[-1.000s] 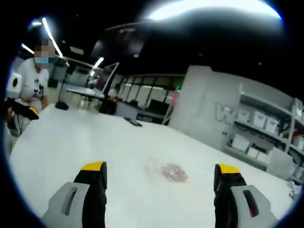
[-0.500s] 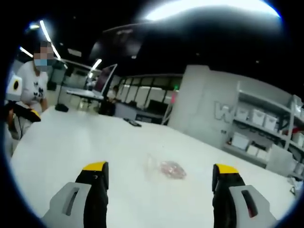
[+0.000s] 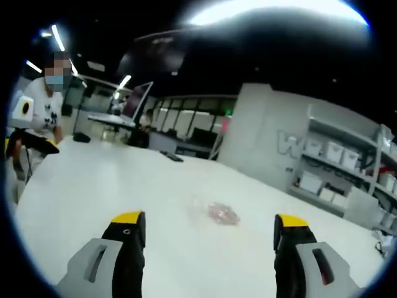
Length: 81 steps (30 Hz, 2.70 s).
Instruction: Open the resealable bag by pulling the two sides of the seal apart until the entire bag opening is separated and visibly accessible.
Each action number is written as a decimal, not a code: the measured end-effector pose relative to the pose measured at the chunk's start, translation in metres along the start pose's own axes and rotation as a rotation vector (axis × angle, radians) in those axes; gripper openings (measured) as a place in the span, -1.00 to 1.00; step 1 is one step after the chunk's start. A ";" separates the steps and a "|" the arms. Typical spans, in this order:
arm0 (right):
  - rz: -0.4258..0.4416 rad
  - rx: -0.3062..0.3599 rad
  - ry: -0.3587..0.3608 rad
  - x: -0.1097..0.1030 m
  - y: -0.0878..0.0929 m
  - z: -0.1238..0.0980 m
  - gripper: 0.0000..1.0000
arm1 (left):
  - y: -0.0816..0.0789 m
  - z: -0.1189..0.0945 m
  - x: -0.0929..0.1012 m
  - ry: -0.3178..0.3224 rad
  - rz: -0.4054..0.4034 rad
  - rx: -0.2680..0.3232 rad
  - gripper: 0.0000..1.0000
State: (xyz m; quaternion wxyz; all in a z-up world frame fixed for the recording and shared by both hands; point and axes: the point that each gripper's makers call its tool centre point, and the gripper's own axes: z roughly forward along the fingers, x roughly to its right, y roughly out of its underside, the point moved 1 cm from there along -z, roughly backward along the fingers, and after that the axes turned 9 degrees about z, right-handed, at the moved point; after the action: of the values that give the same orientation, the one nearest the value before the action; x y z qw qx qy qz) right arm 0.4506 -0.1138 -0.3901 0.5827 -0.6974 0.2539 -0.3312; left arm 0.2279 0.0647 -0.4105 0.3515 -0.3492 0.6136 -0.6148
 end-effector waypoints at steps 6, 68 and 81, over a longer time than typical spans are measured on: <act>0.009 -0.013 0.012 0.003 0.009 -0.010 0.70 | 0.001 0.000 -0.001 -0.003 -0.006 -0.001 0.99; -0.008 -0.045 0.067 -0.004 0.034 -0.080 0.58 | 0.004 -0.004 -0.006 -0.010 -0.017 -0.002 0.99; -0.004 -0.028 0.084 -0.008 0.034 -0.097 0.53 | 0.005 -0.002 -0.005 -0.007 -0.013 -0.003 0.99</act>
State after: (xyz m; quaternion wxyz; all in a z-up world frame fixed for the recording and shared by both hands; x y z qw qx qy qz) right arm 0.3729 -0.1770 -0.4146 0.5610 -0.6915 0.2813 -0.3578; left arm 0.2285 0.0705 -0.4158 0.3491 -0.3558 0.6108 -0.6151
